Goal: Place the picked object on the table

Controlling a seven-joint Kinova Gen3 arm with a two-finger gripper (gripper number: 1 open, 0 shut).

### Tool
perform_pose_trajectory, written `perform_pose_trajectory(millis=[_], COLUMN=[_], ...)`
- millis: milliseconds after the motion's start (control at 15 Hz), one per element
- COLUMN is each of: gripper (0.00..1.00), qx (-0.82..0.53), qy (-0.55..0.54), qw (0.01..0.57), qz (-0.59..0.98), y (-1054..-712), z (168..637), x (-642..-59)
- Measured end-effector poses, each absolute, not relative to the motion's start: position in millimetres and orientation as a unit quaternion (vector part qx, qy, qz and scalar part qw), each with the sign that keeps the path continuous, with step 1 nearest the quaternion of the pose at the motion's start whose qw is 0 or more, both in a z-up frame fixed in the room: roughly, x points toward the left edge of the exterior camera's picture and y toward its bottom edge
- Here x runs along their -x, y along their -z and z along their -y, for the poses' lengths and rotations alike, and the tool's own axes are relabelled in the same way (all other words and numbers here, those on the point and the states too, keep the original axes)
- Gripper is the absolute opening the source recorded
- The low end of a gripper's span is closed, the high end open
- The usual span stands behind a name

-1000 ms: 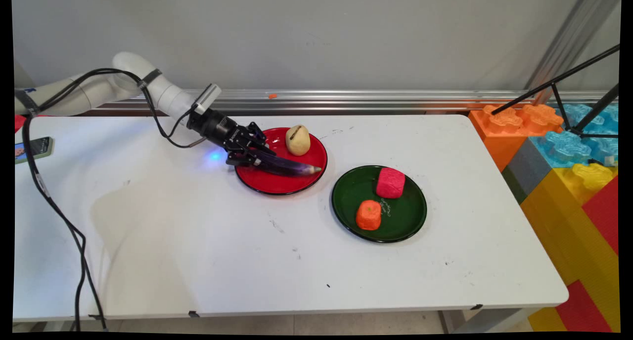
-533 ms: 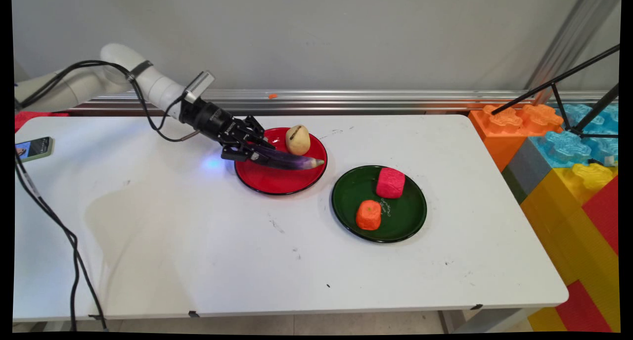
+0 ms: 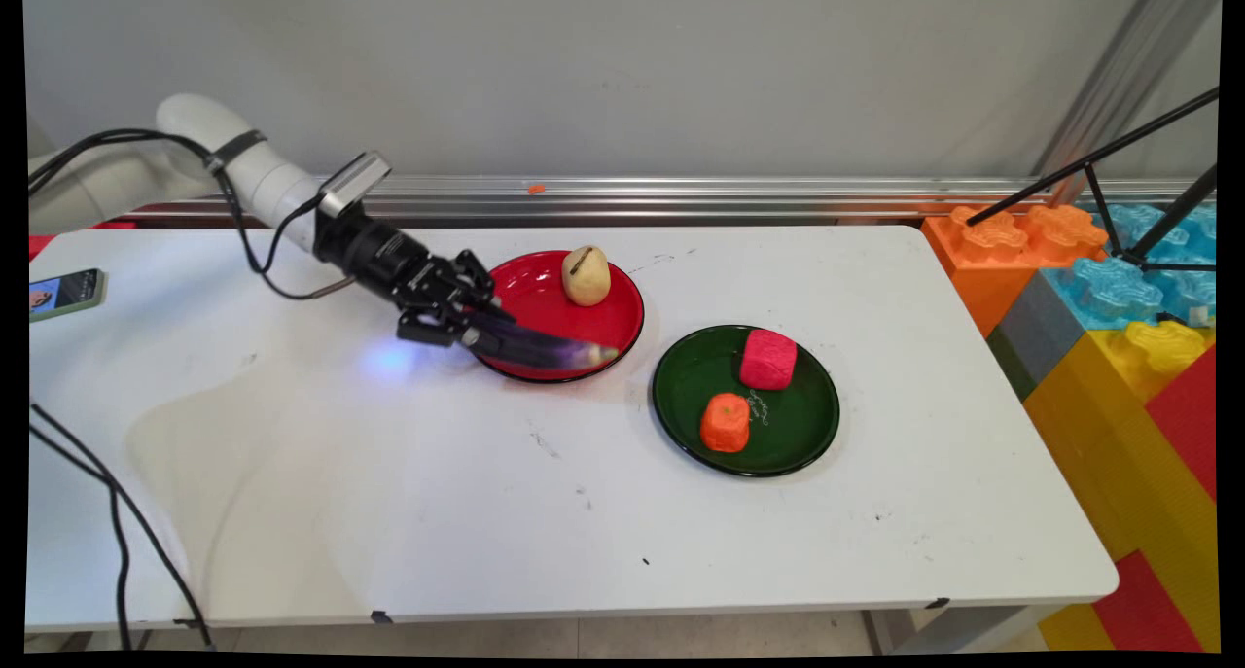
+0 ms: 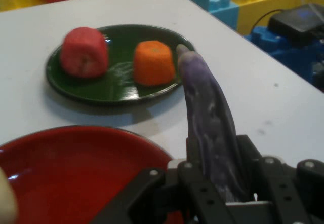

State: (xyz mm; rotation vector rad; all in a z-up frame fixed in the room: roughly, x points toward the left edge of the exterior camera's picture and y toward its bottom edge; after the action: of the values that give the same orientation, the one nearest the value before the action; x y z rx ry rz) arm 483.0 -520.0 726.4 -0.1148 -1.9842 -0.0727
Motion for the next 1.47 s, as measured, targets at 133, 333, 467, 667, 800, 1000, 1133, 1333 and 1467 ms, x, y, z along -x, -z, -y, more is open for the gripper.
perform_pose_trajectory(millis=[133, 333, 467, 667, 800, 1000, 1133, 1333, 1467], gripper=[0.00, 0.00, 0.00, 0.00, 0.00, 0.00, 0.00, 0.00, 1.00], qx=[0.051, 0.053, 0.053, 0.053, 0.052, 0.052, 0.052, 0.053, 0.054], qy=[0.042, 0.054, 0.060, 0.064, 0.064, 0.064, 0.065, 0.065, 0.063], qw=[0.543, 0.540, 0.537, 0.533, 0.530, 0.524, 0.520, 0.517, 0.517], qz=[0.837, 0.838, 0.839, 0.842, 0.844, 0.848, 0.850, 0.852, 0.852], y=[-723, -716, -710, -699, -693, -682, -675, -668, -665], z=[506, 489, 481, 475, 474, 474, 473, 472, 471], x=[-484, -484, -483, -481, -480, -481, -483, -486, -487])
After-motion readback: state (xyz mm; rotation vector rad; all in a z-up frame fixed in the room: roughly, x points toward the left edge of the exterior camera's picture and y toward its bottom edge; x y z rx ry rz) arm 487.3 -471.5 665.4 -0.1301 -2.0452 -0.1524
